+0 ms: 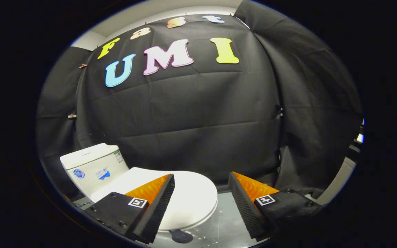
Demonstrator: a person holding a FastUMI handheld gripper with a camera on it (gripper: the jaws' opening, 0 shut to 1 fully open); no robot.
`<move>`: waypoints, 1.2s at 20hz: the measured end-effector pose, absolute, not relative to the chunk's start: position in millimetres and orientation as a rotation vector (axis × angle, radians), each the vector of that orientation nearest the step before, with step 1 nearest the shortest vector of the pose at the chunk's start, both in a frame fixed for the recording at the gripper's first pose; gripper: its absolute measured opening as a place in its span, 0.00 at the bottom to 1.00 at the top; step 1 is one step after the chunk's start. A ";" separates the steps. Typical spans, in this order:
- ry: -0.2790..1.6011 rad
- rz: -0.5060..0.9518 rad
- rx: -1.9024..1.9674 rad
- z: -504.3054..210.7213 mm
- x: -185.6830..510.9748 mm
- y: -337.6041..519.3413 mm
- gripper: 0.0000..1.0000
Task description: Open the toilet lid.
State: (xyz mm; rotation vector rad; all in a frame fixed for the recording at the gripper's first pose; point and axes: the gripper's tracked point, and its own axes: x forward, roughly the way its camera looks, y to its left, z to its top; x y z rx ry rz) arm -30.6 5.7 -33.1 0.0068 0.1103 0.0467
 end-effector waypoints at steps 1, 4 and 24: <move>0.129 0.046 0.015 -41.4 -33.6 4.6 0.98; 0.214 0.043 0.063 -72.4 -40.7 2.9 0.98; 0.756 0.011 0.779 -210.7 -89.6 41.6 0.59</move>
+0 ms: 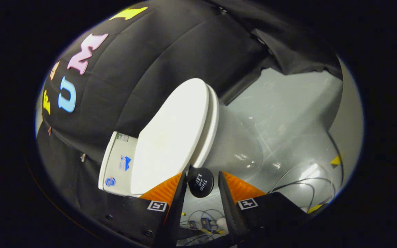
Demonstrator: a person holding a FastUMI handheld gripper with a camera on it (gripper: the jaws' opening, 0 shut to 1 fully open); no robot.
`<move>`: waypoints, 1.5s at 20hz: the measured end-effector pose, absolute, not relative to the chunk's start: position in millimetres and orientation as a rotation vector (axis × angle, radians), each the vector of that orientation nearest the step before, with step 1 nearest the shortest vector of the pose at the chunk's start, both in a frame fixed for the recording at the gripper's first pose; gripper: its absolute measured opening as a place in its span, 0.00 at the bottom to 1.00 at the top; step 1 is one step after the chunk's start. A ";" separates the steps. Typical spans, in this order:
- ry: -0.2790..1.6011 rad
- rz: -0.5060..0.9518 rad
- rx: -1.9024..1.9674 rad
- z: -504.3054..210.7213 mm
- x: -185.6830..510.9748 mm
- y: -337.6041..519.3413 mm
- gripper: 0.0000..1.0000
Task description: Open the toilet lid.
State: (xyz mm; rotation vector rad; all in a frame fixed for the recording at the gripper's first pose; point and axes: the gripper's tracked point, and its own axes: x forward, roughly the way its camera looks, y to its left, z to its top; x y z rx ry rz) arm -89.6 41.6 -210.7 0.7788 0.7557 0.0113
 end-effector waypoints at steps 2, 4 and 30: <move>0.741 0.007 0.799 -210.5 -85.8 43.3 0.42; 0.731 0.016 0.778 -210.5 -85.8 44.2 0.42; 0.706 -0.001 1.033 -193.4 -84.8 38.2 0.07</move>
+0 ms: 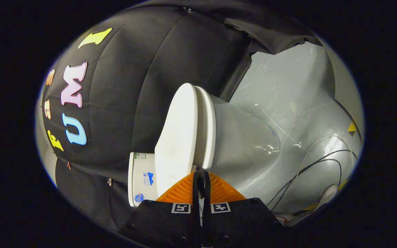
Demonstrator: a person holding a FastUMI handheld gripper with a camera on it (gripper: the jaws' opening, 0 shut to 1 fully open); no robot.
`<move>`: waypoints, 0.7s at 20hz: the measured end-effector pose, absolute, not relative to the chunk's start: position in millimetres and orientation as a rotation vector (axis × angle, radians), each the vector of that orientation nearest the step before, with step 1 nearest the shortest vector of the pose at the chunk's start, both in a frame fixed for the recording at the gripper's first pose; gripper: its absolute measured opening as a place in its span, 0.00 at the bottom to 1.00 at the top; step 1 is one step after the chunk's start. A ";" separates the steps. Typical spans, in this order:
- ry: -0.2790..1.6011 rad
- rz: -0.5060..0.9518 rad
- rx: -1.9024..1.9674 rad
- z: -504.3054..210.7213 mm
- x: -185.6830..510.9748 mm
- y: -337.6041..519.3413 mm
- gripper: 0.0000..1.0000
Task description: Open the toilet lid.
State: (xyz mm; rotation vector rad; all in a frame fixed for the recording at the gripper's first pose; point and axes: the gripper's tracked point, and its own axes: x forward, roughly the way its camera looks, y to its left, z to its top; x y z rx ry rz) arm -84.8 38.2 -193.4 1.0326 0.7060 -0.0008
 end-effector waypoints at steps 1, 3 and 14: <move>0.707 -0.003 1.021 -192.2 -86.1 39.9 0.07; 0.708 -0.023 0.991 -188.7 -87.6 40.4 0.07; 0.694 -0.038 0.864 -138.5 -81.8 56.7 0.07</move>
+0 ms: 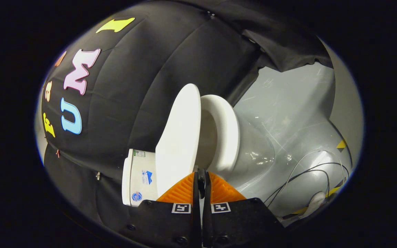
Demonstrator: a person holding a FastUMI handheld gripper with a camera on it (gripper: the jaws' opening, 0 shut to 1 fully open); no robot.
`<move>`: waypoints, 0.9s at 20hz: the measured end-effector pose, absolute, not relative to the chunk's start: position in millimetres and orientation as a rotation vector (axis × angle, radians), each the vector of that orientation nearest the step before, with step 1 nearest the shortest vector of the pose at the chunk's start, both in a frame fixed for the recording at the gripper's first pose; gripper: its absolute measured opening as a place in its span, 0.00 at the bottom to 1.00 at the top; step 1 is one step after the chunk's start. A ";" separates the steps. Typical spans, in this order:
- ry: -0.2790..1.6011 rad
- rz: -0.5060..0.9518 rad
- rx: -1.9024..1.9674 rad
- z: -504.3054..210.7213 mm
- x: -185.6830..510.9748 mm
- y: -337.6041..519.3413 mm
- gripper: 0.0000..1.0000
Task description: Open the toilet lid.
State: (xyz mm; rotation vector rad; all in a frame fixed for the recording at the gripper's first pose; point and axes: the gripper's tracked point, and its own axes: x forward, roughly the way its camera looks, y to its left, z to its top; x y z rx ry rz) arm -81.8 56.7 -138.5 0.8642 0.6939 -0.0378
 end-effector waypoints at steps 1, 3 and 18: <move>0.688 -0.033 0.865 -133.1 -81.6 58.5 0.07; 0.677 -0.030 0.858 -122.9 -80.5 62.5 0.06; 0.613 0.044 0.623 -9.7 -79.0 165.1 0.06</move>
